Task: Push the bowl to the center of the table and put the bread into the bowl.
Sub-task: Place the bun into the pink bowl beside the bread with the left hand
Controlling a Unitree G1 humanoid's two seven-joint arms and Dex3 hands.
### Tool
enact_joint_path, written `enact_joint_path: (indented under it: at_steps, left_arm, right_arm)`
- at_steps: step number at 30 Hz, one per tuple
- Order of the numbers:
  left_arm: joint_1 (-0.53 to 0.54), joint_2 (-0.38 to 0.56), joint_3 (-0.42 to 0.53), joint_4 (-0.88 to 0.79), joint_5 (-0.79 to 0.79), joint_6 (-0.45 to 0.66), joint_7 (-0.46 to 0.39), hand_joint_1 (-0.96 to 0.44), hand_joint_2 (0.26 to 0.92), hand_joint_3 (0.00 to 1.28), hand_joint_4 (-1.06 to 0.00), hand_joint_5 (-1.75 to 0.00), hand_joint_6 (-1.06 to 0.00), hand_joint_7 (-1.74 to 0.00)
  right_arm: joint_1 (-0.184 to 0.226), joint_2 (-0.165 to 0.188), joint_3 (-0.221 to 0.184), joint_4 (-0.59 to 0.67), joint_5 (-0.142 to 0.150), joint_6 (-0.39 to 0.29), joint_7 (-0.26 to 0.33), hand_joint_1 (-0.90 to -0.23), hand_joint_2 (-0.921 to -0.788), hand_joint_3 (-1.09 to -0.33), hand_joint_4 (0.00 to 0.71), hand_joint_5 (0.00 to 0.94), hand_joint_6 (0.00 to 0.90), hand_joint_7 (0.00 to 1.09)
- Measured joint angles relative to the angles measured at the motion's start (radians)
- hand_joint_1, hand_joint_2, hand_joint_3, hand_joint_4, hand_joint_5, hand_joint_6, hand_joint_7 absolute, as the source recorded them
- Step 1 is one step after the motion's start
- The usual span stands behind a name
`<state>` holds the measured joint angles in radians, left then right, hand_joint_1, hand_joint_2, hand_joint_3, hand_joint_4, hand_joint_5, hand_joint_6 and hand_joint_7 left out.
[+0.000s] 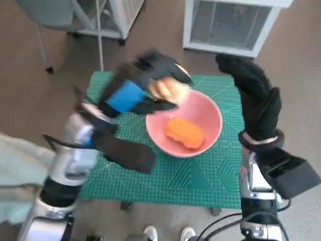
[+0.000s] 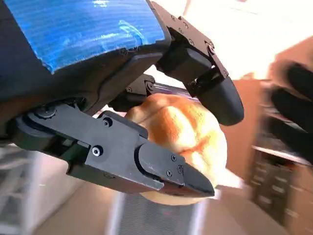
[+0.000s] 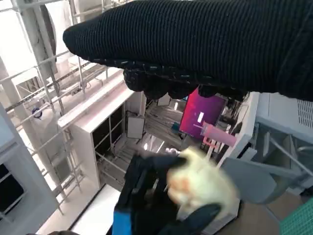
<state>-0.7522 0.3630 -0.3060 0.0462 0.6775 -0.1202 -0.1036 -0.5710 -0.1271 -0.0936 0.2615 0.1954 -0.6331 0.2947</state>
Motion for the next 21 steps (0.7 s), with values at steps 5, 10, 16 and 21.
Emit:
enact_joint_path:
  at_steps: [5,10,16,21]
  left_arm:
    - [-0.04,-0.027,-0.064,0.123,0.038,-0.024,-0.007,0.0,0.92,0.02,-0.79,-1.07,-0.63,-1.15]
    - [-0.068,-0.044,-0.118,0.266,0.085,-0.03,-0.001,-0.13,0.921,0.13,-0.62,-0.94,-0.55,-1.26]
    - [-0.062,-0.05,-0.153,0.299,0.113,0.043,-0.09,-0.35,0.86,0.06,-0.3,-0.13,-0.33,-0.33]
    - [-0.05,-0.046,-0.152,0.282,0.107,0.057,-0.131,-0.48,0.873,0.02,-0.23,-0.02,-0.31,-0.14]
  right_arm:
    - [0.0,-0.011,-0.006,0.0,0.004,0.0,0.008,-0.678,-0.921,-0.824,0.267,0.003,-0.001,0.61]
    - [0.0,-0.017,-0.01,0.0,0.007,-0.001,0.016,-0.679,-0.921,-0.823,0.269,0.004,-0.001,0.62]
    - [0.0,-0.021,-0.012,0.0,0.008,-0.004,0.02,-0.674,-0.921,-0.822,0.269,0.004,-0.001,0.62]
    - [0.0,-0.023,-0.014,0.0,0.008,-0.006,0.022,-0.682,-0.921,-0.82,0.269,0.004,-0.001,0.62]
